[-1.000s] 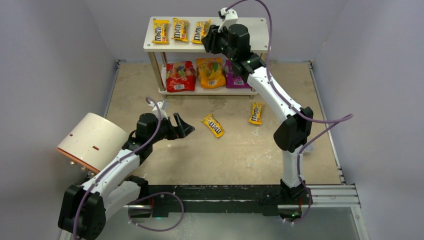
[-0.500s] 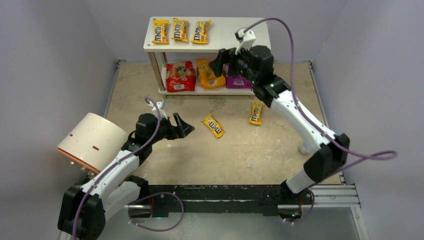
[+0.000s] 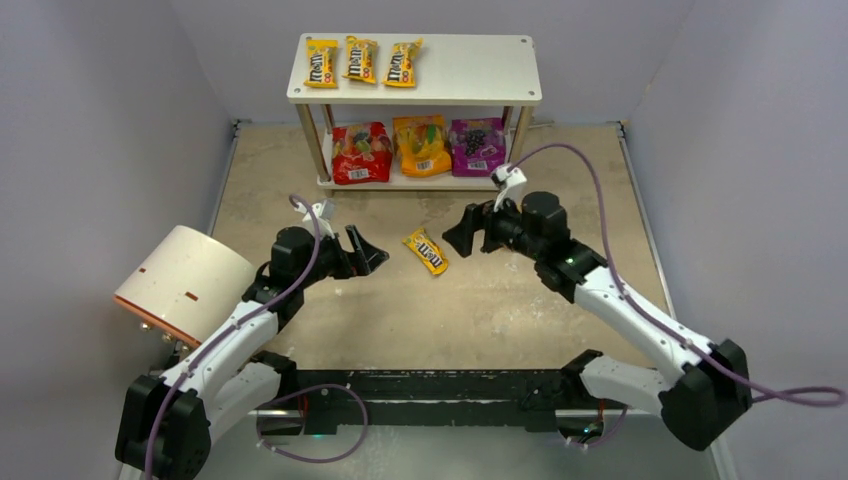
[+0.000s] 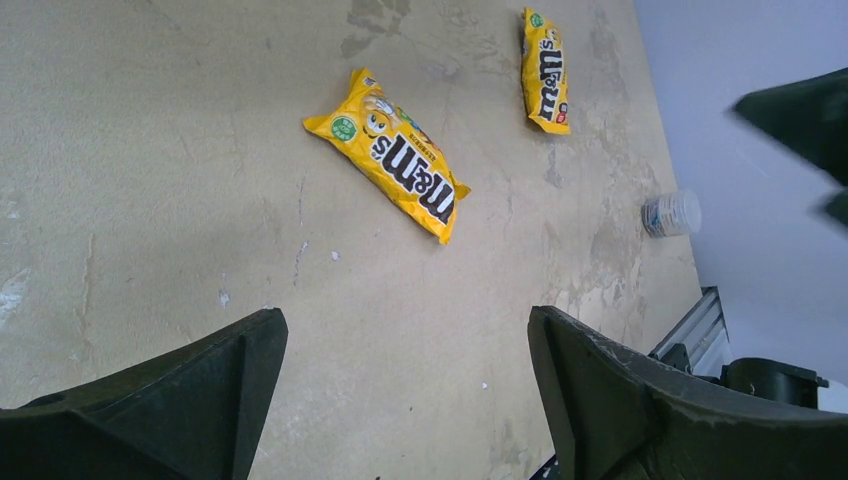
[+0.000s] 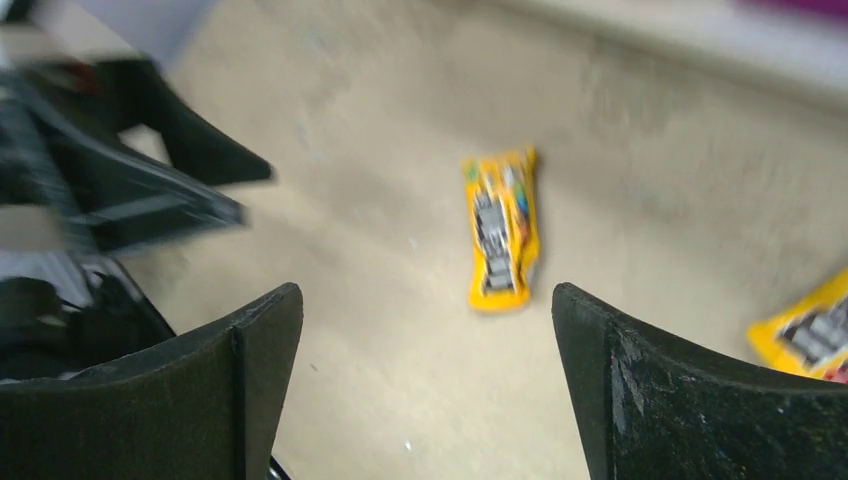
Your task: Place and organize the candy bags onto the shelf
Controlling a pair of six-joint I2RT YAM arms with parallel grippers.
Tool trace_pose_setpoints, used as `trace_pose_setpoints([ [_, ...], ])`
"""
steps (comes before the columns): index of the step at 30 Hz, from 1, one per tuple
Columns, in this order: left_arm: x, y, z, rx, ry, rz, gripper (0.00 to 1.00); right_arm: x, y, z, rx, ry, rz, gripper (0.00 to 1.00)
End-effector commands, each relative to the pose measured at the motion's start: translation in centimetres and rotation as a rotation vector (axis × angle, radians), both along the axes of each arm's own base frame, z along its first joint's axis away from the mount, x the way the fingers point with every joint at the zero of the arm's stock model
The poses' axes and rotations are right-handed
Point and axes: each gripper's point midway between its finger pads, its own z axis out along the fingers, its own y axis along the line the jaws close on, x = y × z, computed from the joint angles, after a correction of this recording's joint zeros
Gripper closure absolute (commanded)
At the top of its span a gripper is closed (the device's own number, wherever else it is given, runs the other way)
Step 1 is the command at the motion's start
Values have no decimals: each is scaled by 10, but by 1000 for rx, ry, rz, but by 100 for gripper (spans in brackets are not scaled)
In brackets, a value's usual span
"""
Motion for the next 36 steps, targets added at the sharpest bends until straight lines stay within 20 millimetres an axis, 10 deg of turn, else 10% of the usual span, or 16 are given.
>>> trace_pose_setpoints([
  [1, 5, -1, 11, -1, -44, -2, 4, -3, 2, -73, -56, 217, -20, 5],
  [11, 3, -3, 10, -45, -30, 11, 4, 18, 28, -176, -212, 442, 59, 39],
  [36, -1, -8, -2, -61, 2, -18, 5, 64, 44, -204, -333, 355, 125, 62],
])
